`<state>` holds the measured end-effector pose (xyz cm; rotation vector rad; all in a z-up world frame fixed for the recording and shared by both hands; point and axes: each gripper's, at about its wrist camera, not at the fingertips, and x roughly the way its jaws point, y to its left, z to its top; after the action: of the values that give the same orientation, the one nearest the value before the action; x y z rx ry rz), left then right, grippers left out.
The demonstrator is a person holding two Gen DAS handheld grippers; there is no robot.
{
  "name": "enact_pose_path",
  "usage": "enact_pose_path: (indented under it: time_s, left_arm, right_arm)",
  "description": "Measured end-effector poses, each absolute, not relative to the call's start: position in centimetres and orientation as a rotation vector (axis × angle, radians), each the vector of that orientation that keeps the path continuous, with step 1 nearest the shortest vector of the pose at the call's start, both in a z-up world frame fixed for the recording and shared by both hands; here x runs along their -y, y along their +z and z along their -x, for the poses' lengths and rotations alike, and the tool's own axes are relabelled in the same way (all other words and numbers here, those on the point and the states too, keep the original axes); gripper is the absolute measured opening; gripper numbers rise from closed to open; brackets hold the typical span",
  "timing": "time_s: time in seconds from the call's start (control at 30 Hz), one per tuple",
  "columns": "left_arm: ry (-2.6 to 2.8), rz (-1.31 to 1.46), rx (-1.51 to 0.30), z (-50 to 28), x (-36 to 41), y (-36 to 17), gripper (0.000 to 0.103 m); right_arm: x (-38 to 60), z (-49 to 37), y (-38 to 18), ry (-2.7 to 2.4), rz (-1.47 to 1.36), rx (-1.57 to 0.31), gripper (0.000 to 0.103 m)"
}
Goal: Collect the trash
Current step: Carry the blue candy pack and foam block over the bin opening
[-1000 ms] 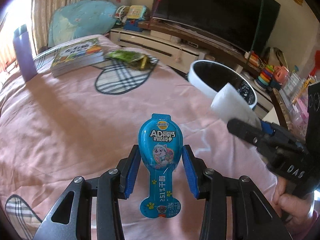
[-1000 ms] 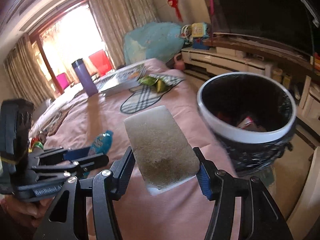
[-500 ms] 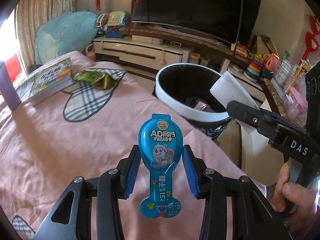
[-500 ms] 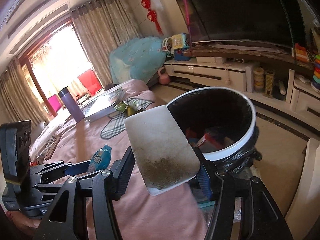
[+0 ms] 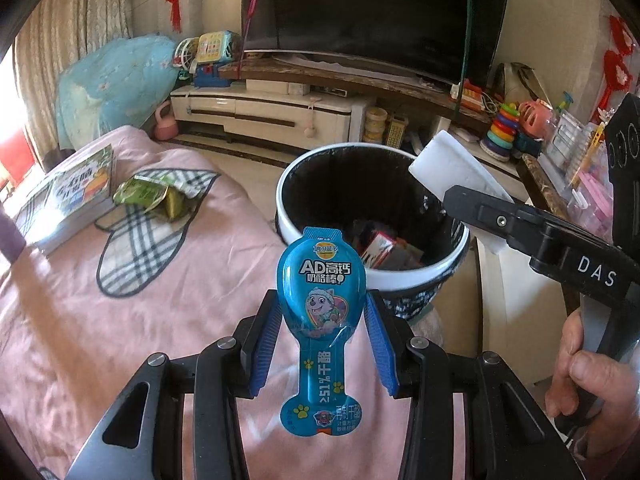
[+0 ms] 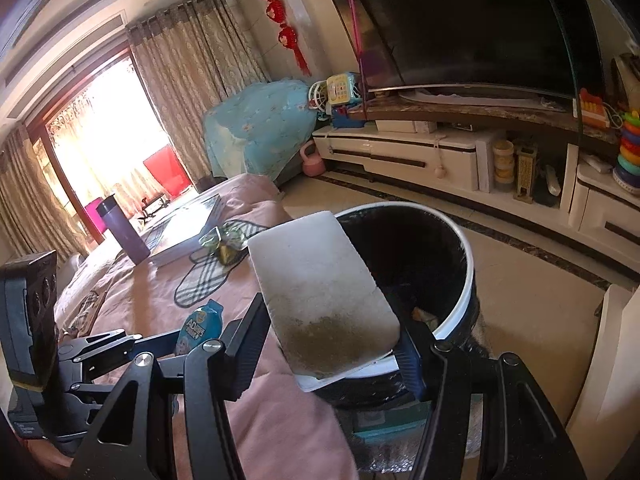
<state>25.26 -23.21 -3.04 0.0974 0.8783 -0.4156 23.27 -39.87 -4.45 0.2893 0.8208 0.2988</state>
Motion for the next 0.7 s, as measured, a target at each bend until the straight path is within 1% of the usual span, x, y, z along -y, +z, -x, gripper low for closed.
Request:
enact_pose_path:
  time_s: [0.7]
  left_arm:
    - [-0.438, -0.133, -0.885, -30.3, 26.9, -3.5, 0.041]
  right_arm:
    - [42.9, -26.5, -4.9, 0.264, -0.291, -0.837, 0.059]
